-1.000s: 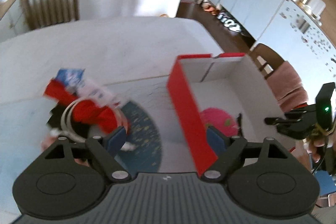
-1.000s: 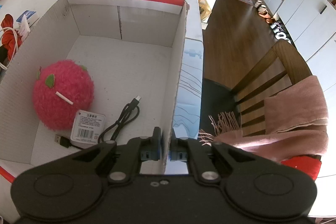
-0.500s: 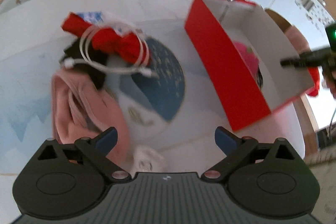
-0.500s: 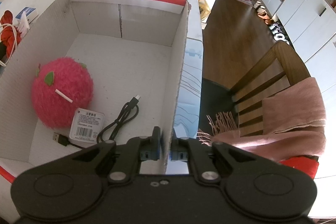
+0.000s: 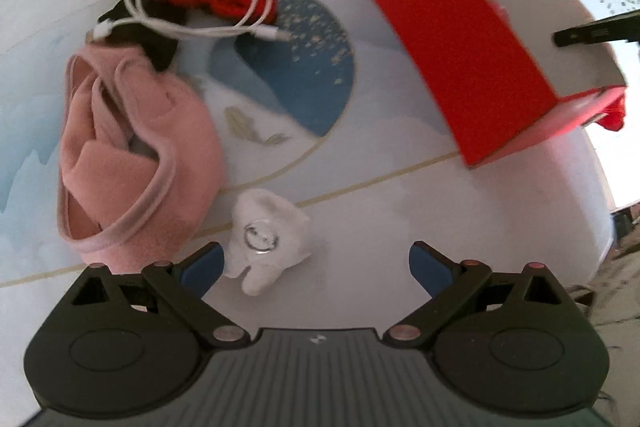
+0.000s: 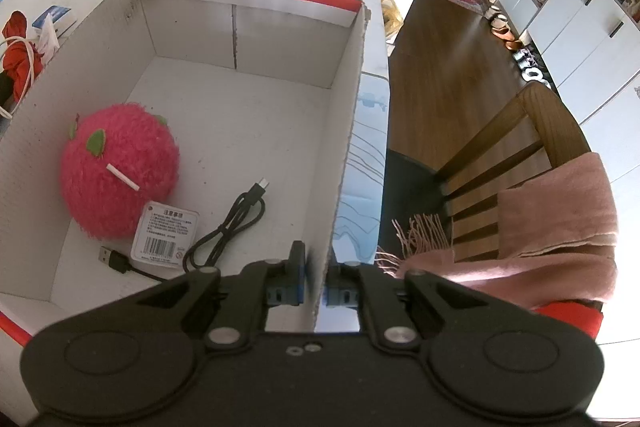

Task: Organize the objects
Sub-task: 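Move the left gripper to the white tooth plush and grasp it, then carry the white tooth plush into the box and open the left gripper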

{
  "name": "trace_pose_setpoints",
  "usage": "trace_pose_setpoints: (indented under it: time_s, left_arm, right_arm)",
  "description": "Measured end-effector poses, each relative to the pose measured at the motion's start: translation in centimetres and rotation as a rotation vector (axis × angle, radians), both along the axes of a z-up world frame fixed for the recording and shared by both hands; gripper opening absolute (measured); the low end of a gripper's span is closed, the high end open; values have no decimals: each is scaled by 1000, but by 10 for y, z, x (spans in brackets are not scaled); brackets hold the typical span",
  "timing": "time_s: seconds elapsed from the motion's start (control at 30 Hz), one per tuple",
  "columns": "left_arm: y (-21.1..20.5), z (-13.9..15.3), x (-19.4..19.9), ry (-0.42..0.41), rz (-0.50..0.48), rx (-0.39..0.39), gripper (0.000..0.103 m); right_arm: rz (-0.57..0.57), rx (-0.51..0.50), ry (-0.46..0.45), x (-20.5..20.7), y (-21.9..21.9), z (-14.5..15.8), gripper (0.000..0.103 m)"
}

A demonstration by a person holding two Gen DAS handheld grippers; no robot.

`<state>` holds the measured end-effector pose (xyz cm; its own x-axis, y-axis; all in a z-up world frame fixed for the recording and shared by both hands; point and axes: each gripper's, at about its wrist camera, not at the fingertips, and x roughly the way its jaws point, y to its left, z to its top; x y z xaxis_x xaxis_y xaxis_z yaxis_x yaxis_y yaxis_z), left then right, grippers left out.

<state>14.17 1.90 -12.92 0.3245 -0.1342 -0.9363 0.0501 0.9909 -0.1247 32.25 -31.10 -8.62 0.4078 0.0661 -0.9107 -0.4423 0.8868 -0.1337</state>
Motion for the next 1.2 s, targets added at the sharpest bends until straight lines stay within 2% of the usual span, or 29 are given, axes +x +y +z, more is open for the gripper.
trace_pose_setpoints:
  time_s: [0.17, 0.33, 0.5, 0.57, 0.63, 0.73, 0.93, 1.2]
  left_arm:
    - [9, -9, 1, -6, 61, 18, 99]
    - [5, -14, 0, -20, 62, 77, 98]
    - [1, -14, 0, -34, 56, 114, 80]
    - [1, -11, -2, -43, 54, 115, 64]
    - [-1, -8, -2, -46, 47, 127, 53]
    - [-3, -5, -2, -57, 50, 114, 49]
    - [-16, 11, 6, -87, 13, 95, 49]
    - [-29, 46, 21, -165, 11, 85, 48]
  right_arm:
    - [0, -1, -1, -1, 0, 0, 7]
    - [0, -1, -2, -1, 0, 0, 7]
    - [1, -1, -1, 0, 0, 0, 7]
    - [1, -2, -2, -1, 0, 0, 7]
    - [2, -2, -2, -1, 0, 0, 7]
    - [1, -2, -3, 0, 0, 0, 7]
    - [2, -2, -7, 0, 1, 1, 7]
    - [2, 4, -7, -1, 1, 1, 6]
